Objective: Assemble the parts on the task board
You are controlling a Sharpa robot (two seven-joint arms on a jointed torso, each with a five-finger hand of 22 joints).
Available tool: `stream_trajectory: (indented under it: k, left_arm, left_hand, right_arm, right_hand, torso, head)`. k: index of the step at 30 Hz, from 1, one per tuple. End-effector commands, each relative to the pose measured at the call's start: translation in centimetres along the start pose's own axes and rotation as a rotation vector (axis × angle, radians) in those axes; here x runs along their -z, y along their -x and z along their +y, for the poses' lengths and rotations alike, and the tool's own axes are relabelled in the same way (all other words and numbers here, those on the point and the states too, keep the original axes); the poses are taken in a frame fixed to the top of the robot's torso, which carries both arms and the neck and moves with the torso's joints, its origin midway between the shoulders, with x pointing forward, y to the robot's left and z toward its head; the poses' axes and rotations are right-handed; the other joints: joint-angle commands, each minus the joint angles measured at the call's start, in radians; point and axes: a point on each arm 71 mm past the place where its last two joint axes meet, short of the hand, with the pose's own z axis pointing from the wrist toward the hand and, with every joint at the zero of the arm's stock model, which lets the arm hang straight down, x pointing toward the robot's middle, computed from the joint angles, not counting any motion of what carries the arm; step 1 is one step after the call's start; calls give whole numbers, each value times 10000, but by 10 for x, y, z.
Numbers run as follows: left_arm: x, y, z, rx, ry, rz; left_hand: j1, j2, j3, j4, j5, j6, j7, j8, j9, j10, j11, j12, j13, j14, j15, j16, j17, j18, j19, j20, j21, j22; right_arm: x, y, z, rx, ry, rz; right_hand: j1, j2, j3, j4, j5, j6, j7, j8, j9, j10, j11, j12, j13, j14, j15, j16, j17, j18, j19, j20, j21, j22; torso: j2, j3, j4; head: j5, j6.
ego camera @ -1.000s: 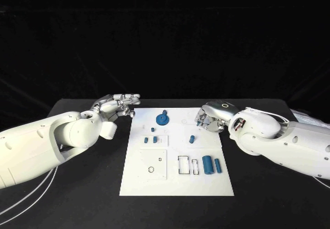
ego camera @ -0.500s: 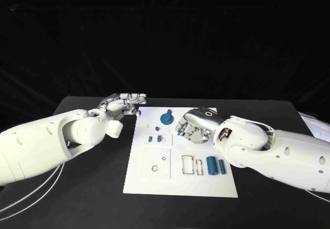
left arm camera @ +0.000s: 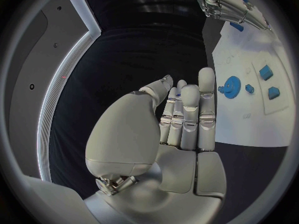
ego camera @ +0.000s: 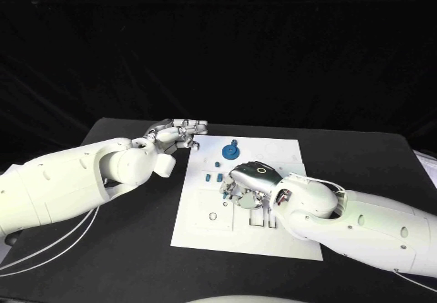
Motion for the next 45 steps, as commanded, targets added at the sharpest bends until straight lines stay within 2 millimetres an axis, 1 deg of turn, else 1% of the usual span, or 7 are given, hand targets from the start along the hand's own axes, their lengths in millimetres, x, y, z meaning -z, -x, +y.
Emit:
stream_trajectory:
  k: [1, 7, 9, 13, 22, 31, 45]
  left_arm:
    - [0, -3, 0, -137, -134, 124]
    - [0, -3, 0, -152, -145, 132]
    - [0, -3, 1, -153, -147, 139]
    - [0, -3, 1, -154, -142, 140]
    - [1, -2, 1, -157, -119, 127]
    - [1, -1, 1, -159, -82, 115]
    - [1, 1, 1, -166, -45, 82]
  left_hand:
    - [-236, -48, -159, 72, 39, -84, 29, 45, 8, -98, -2, 87, 23, -79, 4, -14, -14, 192, -51, 3, -59, -29]
    - [-280, -50, -206, 104, 39, -94, 27, 57, 9, -120, -2, 119, 33, -85, 5, -10, -28, 195, -47, 8, -78, -43]
    - [-373, -59, -290, 171, 38, -109, 26, 72, 10, -146, 3, 158, 44, -87, 12, 0, -36, 195, -41, 17, -101, -63]
    - [-449, -66, -385, 234, 36, -124, 24, 91, 11, -177, 3, 206, 59, -90, 15, 12, -49, 198, -32, 24, -129, -86]
    - [-457, -66, -397, 241, 36, -126, 23, 94, 11, -181, 3, 213, 62, -92, 15, 11, -55, 198, -30, 24, -133, -89]
    - [-461, -62, -418, 251, 38, -131, 21, 100, 12, -192, 1, 228, 66, -99, 15, 7, -71, 199, -27, 25, -142, -97]
    - [-461, -62, -418, 251, 38, -131, 21, 100, 12, -192, 1, 228, 66, -99, 15, 7, -71, 199, -27, 25, -142, -97]
  right_arm:
    - [-1, -6, 2, 188, 214, 353]
    - [-2, -10, 3, 152, 237, 522]
    - [-3, -10, 3, 194, 188, 502]
    - [-2, -10, 1, 272, 50, 434]
    - [-1, -12, 1, 256, 95, 708]
    - [0, -13, 0, 292, 65, 792]
    - [0, -14, 2, 316, 79, 963]
  right_hand:
    - [15, -38, 44, 14, 28, 13, 63, 22, 9, -18, 60, -64, 4, 7, 70, 48, 11, -125, -38, 64, 29, -28]
    - [3, -42, 42, 22, 23, 11, 65, 19, 10, -21, 63, -67, 5, 5, 74, 50, 13, -125, -40, 68, 30, -28]
    - [-1, -43, 41, 26, 21, 11, 65, 18, 10, -21, 64, -68, 5, 5, 75, 51, 14, -127, -35, 69, 37, -17]
    - [-30, -47, 31, 47, 4, 19, 64, 19, 15, -8, 63, -67, 9, 7, 79, 60, 20, -129, -30, 77, 50, 1]
    - [-95, -85, -13, 86, -10, 31, 57, 18, 25, 2, 64, -72, 12, 3, 85, 73, 30, -125, -41, 87, 52, -3]
    - [-110, -87, -22, 99, -10, 32, 55, 17, 26, 4, 64, -73, 12, 3, 85, 76, 32, -125, -43, 90, 52, -4]
    - [-120, -84, -28, 110, -9, 37, 50, 18, 29, 10, 60, -72, 13, 3, 85, 80, 35, -125, -42, 92, 56, 1]
  torso:
    - [-1, -3, -11]
    - [-7, 17, -36]
    - [-10, 23, -36]
    - [-3, 19, -24]
    - [-12, 16, -26]
    - [-14, 14, -18]
    - [-14, 17, -23]
  head:
    - [103, -69]
    - [146, -96]
    - [119, -89]
    - [90, -108]
    - [129, -171]
    - [112, -193]
    - [147, -217]
